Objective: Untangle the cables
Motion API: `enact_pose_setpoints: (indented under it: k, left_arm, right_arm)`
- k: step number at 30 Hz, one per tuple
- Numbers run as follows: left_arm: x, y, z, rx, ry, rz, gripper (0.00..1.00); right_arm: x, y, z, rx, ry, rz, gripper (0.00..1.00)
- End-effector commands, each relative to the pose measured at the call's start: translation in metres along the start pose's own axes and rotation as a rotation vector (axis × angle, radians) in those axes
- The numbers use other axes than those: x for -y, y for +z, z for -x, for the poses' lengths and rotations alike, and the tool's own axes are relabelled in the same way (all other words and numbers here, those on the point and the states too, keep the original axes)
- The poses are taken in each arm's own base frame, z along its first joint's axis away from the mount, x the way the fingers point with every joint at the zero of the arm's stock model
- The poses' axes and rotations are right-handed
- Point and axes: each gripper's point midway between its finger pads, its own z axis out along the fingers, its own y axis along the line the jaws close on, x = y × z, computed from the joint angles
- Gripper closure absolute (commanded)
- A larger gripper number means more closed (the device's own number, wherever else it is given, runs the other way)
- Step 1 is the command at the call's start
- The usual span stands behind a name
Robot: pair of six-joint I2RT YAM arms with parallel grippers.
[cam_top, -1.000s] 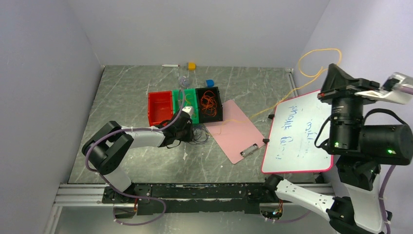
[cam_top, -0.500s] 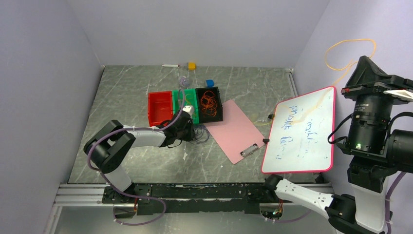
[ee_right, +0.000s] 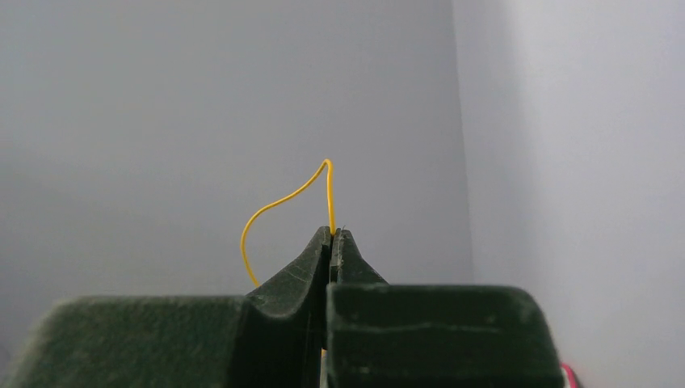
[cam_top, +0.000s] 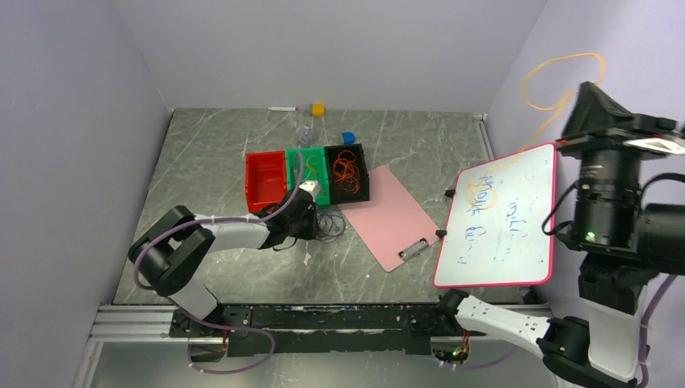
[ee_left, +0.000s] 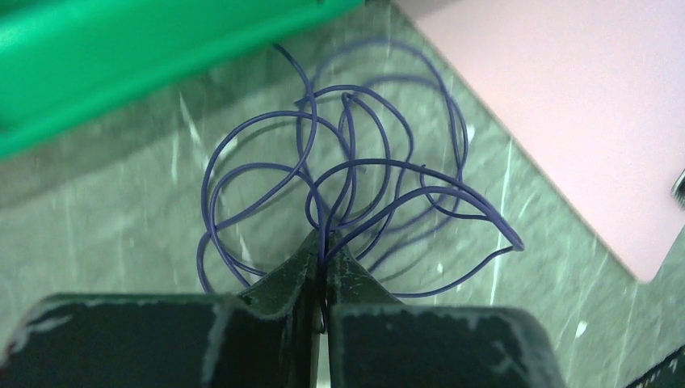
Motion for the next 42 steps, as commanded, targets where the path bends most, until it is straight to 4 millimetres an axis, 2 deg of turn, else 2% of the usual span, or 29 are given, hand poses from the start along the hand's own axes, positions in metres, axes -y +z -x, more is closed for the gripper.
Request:
enact_pose_setpoints:
  k: [1, 3, 9, 12, 16, 20, 26, 31, 34, 42]
  left_arm:
    - [-0.021, -0.033, -0.043, -0.126, 0.094, 0.081, 0.93]
    - [-0.015, -0.046, -0.031, -0.076, 0.095, 0.071, 0.89]
    - [0.008, -0.088, 0.018, 0.102, 0.090, -0.009, 0.56]
    - [0.021, -0.110, 0.041, 0.197, 0.088, -0.062, 0.48]
    - [0.042, -0.139, 0.071, 0.309, 0.115, -0.149, 0.45]
    - [0.073, -0.172, 0.098, 0.400, 0.176, -0.281, 0.43]
    - [0.116, -0.214, 0.137, 0.533, 0.312, -0.447, 0.36]
    - [0.156, -0.227, 0.149, 0.539, 0.459, -0.607, 0.30]
    - [0.173, -0.233, 0.154, 0.540, 0.514, -0.675, 0.28]
    - [0.195, -0.241, 0.179, 0.606, 0.607, -0.718, 0.28]
  right_arm:
    - [-0.042, 0.006, -0.035, -0.079, -0.047, 0.118, 1.00]
    - [-0.051, 0.007, -0.041, -0.091, -0.042, 0.141, 1.00]
    - [-0.084, 0.007, -0.067, -0.159, -0.018, 0.229, 1.00]
    - [-0.106, 0.005, -0.085, -0.203, -0.005, 0.297, 1.00]
    - [-0.133, -0.001, -0.121, -0.300, -0.045, 0.377, 1.00]
    - [-0.157, -0.010, -0.146, -0.367, -0.029, 0.459, 1.00]
    - [-0.175, -0.019, -0.164, -0.405, 0.054, 0.505, 1.00]
    - [-0.184, -0.021, -0.176, -0.458, 0.104, 0.489, 1.00]
    - [-0.190, -0.023, -0.186, -0.493, 0.145, 0.479, 1.00]
    - [-0.202, -0.028, -0.197, -0.524, 0.187, 0.506, 1.00]
